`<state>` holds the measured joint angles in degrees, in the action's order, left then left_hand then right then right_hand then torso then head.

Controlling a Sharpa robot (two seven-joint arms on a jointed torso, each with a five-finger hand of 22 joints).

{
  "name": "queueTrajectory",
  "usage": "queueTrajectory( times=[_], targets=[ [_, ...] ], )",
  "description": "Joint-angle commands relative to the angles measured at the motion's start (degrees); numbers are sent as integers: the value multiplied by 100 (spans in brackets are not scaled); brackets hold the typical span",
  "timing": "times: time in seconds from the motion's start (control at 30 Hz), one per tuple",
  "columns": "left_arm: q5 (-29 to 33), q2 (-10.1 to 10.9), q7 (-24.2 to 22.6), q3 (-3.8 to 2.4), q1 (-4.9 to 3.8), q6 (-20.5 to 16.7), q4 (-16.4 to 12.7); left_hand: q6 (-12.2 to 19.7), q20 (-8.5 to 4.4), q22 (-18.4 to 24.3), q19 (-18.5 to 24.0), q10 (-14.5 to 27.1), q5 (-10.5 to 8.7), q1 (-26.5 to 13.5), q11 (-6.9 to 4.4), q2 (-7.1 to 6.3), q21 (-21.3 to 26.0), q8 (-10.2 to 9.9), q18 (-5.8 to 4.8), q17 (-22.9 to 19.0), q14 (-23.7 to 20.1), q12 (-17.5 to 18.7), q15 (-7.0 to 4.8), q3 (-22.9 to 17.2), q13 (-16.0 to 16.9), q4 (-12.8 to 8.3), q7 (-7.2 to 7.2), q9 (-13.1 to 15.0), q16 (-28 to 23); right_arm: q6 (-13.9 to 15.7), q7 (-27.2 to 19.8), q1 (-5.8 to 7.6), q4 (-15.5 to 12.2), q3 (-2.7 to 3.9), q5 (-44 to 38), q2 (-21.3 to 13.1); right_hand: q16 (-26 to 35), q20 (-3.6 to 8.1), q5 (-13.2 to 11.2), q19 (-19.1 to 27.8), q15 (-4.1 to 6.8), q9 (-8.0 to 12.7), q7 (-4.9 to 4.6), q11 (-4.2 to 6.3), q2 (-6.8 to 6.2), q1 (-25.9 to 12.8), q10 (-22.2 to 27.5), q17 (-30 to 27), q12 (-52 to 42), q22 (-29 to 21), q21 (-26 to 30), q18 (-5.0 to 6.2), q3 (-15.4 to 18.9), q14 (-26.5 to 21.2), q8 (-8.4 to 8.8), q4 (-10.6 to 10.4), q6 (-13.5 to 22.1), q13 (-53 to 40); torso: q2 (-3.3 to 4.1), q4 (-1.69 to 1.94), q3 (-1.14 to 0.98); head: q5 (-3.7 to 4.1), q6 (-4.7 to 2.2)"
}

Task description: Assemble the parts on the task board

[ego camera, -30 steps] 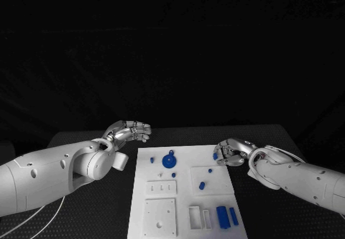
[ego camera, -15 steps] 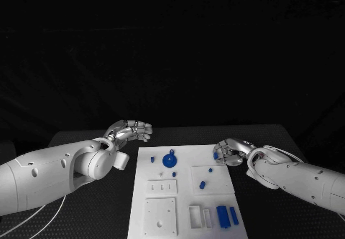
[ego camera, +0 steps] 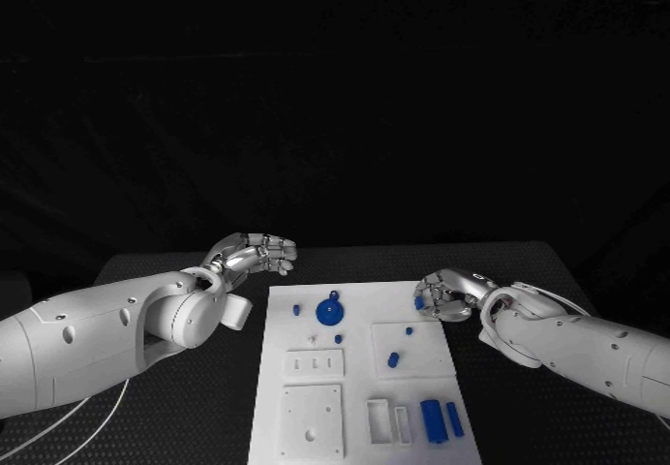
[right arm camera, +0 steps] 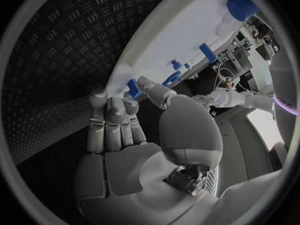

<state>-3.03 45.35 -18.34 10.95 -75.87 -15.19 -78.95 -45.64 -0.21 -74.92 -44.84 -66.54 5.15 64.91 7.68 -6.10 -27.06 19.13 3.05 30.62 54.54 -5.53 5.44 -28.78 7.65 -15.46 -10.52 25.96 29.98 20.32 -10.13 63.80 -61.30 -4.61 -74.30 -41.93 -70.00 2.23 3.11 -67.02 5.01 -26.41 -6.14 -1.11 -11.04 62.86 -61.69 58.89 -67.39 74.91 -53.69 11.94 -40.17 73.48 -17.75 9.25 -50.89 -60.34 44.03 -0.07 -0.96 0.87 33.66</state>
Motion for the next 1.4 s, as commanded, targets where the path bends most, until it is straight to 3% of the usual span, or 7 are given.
queueTrajectory(
  times=[0.03,0.67,1.17,1.4],
  targets=[
    [-23,-6,-45,-4,-3,88,-17,11,4,-97,29,21,33,-18,4,36,-32,-26,91,6,17,18,11,4,0,14,-19,0,-33,-1,0,-5,-2,0,-69,10,-2,23,-31,8,62,-19,-88,52,81,-13,48,11,-36,117,-40,306,-16,3,-60,-17,-326,11,2,0,-2,1,-4],
    [-23,3,-34,-4,-3,86,-20,14,2,-97,30,24,37,-26,5,35,-32,-29,92,8,16,23,10,1,0,18,-22,1,-34,76,14,-5,-19,0,-146,17,-2,39,-32,10,178,-107,43,177,339,-91,-8,28,-34,112,-87,306,-13,30,-229,116,-667,35,1,0,2,1,16],
    [-108,10,42,-4,-3,81,-18,-23,0,-99,28,-25,35,-60,-14,56,-38,-11,92,15,25,6,7,-6,16,48,-8,13,-31,414,119,-10,-66,1,-214,19,-7,43,-31,-7,221,-138,92,223,366,-148,-35,38,-32,106,-106,306,1,43,-281,174,-783,40,0,-3,3,-19,17],
    [-386,10,281,-4,-4,133,-20,-194,-57,-109,-81,-265,27,-273,-127,133,-108,61,110,77,202,-98,-72,21,91,245,78,53,73,549,264,-8,-203,3,-306,-23,-9,46,-31,-14,227,-140,97,228,364,-158,-40,40,-31,103,-108,306,-3,48,-282,175,-790,42,-4,-7,2,-19,-5]
  ],
)
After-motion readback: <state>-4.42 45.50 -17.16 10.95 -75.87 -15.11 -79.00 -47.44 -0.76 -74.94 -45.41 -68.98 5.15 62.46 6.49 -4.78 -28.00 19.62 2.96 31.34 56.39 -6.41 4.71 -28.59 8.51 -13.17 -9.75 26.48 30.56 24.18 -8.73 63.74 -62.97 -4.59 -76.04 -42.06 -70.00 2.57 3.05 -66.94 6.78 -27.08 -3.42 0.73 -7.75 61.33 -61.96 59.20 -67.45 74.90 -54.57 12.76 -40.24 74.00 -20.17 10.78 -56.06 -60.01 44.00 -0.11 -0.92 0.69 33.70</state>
